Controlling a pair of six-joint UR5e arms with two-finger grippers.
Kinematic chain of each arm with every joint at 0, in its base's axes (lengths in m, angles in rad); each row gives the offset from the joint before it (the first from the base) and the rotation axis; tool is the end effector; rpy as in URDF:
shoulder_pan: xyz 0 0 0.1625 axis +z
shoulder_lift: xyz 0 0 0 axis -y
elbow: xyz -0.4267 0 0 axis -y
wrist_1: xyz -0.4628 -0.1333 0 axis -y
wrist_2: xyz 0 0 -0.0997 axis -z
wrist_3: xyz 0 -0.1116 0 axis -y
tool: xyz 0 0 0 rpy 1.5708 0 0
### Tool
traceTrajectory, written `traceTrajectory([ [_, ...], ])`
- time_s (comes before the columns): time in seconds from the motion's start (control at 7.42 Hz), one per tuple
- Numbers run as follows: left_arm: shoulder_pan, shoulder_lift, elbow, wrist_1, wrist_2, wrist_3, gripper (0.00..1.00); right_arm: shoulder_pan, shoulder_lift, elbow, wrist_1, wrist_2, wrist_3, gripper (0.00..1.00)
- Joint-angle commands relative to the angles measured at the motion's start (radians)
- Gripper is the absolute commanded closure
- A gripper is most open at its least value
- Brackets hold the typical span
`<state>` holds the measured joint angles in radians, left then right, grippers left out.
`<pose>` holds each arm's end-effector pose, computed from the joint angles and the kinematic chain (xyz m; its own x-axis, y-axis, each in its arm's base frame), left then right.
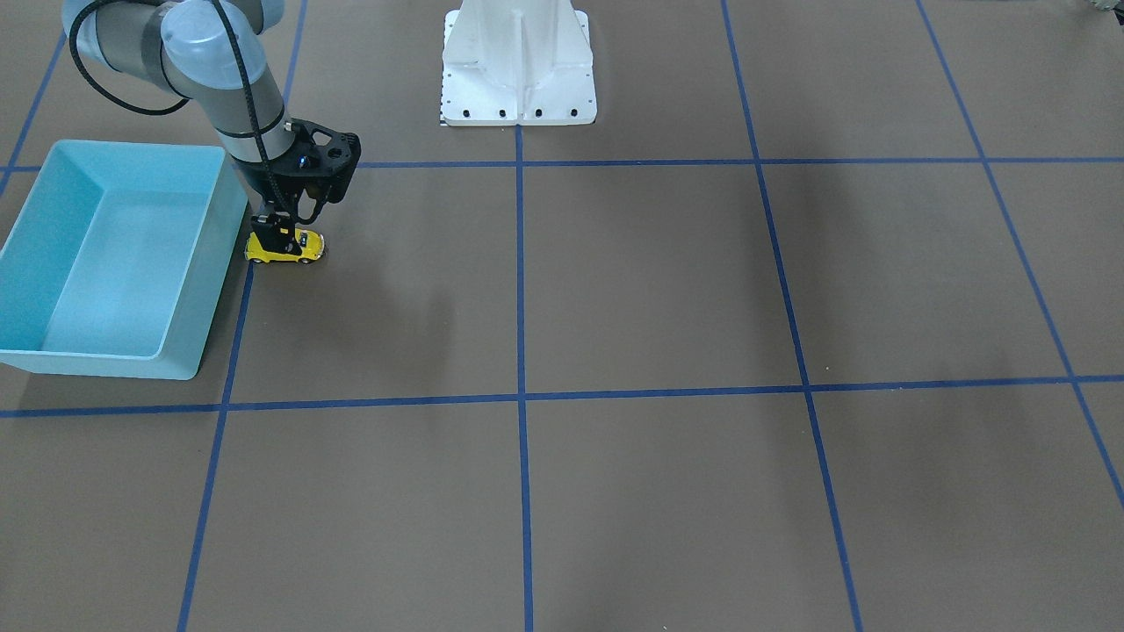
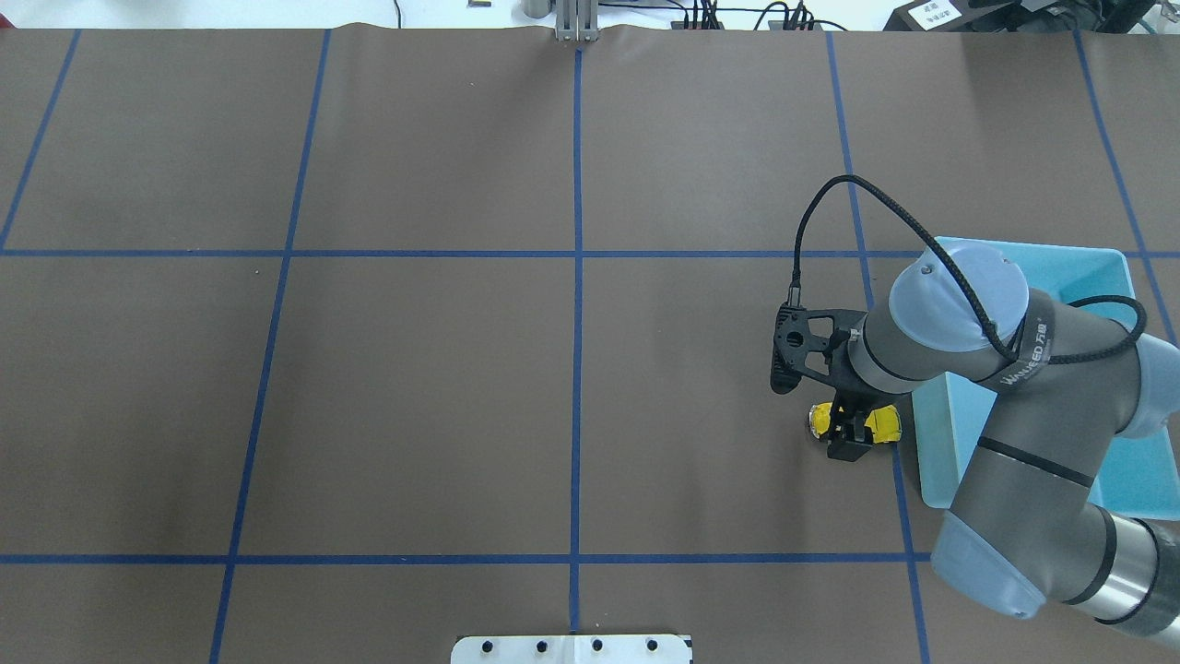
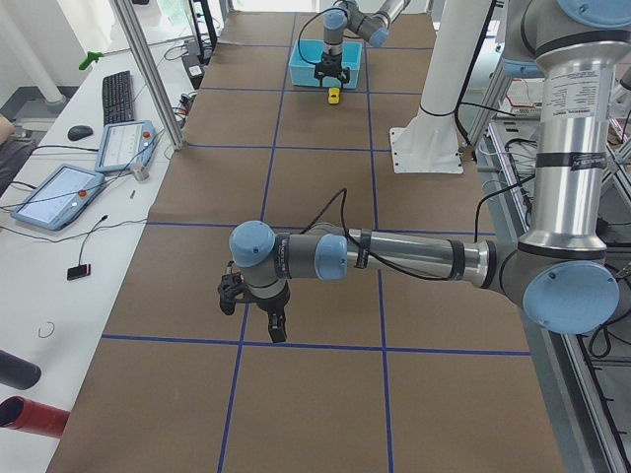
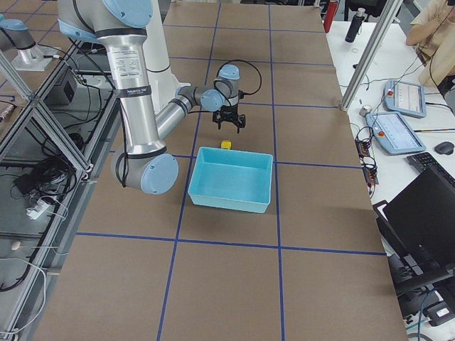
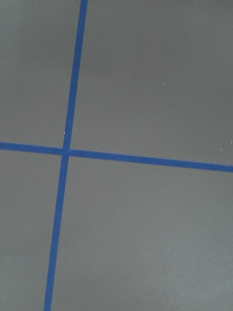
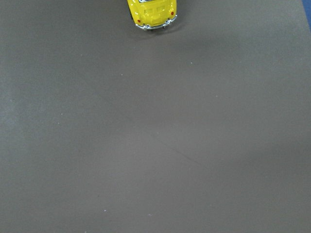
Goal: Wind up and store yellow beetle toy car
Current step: 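Close the right gripper on the yellow car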
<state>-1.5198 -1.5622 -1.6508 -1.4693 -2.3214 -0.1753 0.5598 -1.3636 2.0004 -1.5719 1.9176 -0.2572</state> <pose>-0.0288 -0.5573 0.6407 0.7290 -0.1576 -0.6661 0.0774 0.9859 -0.1485 -0.4598 -0.4007 0.3301 0.1442 -0.9830 0.1135 0.7429 0.1833 0.6438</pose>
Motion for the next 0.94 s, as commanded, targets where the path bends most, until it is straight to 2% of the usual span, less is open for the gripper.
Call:
traceTrajectory([
  [0.0, -0.048, 0.005, 0.008, 0.001, 0.01, 0.06, 0.0, -0.012, -0.043, -0.005, 0.009, -0.02, -0.037, 0.0],
  [0.13, -0.057, 0.007, 0.009, 0.003, 0.008, 0.066, 0.0, -0.014, -0.043, -0.028, 0.016, -0.02, -0.037, 0.0],
  [0.4, -0.057, 0.004, 0.011, 0.004, 0.005, 0.059, 0.0, -0.026, -0.074, -0.106, 0.161, -0.018, -0.033, 0.0],
  [0.54, -0.057, 0.004, 0.011, 0.004, 0.004, 0.059, 0.0, -0.032, -0.071, -0.107, 0.168, -0.022, -0.03, 0.0],
  [0.67, -0.057, 0.004, 0.013, 0.004, 0.004, 0.059, 0.0, -0.035, -0.068, -0.106, 0.168, -0.022, -0.027, 0.11],
  [0.81, -0.057, 0.005, 0.013, 0.004, 0.004, 0.059, 0.0, -0.032, -0.072, -0.094, 0.167, -0.017, -0.03, 0.65],
])
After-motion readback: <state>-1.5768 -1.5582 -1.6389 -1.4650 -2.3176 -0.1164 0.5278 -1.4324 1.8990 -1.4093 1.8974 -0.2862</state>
